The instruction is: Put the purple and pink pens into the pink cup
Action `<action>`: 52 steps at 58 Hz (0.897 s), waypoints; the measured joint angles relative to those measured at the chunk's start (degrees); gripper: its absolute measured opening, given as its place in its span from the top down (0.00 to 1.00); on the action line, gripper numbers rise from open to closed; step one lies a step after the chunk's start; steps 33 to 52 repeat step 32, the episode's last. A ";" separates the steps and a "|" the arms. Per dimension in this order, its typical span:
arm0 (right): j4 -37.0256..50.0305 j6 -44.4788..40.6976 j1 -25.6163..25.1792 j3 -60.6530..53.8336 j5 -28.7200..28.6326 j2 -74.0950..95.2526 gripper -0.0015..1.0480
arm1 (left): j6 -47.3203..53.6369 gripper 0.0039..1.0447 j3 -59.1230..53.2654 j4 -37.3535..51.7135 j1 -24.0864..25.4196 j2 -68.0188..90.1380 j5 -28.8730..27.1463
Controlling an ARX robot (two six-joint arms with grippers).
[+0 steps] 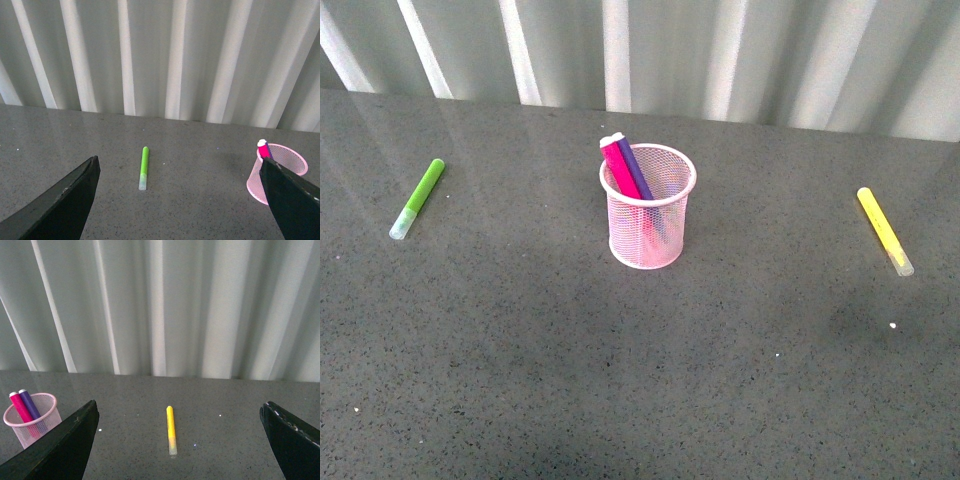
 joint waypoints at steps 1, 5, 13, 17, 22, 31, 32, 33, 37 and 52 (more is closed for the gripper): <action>0.00 0.00 0.00 0.00 0.00 0.00 0.07 | 0.00 0.06 -0.02 0.00 0.00 0.00 0.00; 0.00 0.00 0.00 0.00 0.00 0.00 0.07 | 0.00 0.06 -0.02 0.00 0.00 0.00 0.00; 0.00 0.00 0.00 0.00 0.00 0.00 0.07 | 0.00 0.06 -0.02 0.00 0.00 0.00 0.00; 0.00 0.00 0.00 0.00 0.00 0.00 0.07 | 0.00 0.06 -0.02 0.00 0.00 0.00 0.00; 0.00 0.00 0.00 0.00 0.00 0.00 0.07 | -0.02 0.06 -0.02 0.00 0.00 0.00 0.00; 0.00 0.00 0.00 0.00 0.00 0.00 0.07 | 0.00 0.06 0.00 0.00 0.00 0.00 0.00; 0.00 0.00 0.00 0.00 0.00 0.00 0.07 | 0.00 0.06 -0.02 0.00 0.00 0.00 0.00; 0.00 0.00 0.00 0.00 0.00 0.00 0.07 | 0.00 0.06 -0.02 0.00 0.00 0.00 0.00; 0.00 0.00 0.00 0.00 0.00 0.00 0.07 | 0.00 0.06 -0.02 0.00 0.00 0.00 0.00; 0.00 0.00 0.00 0.00 0.00 0.00 0.07 | 0.00 0.06 -0.02 0.00 0.00 0.00 0.00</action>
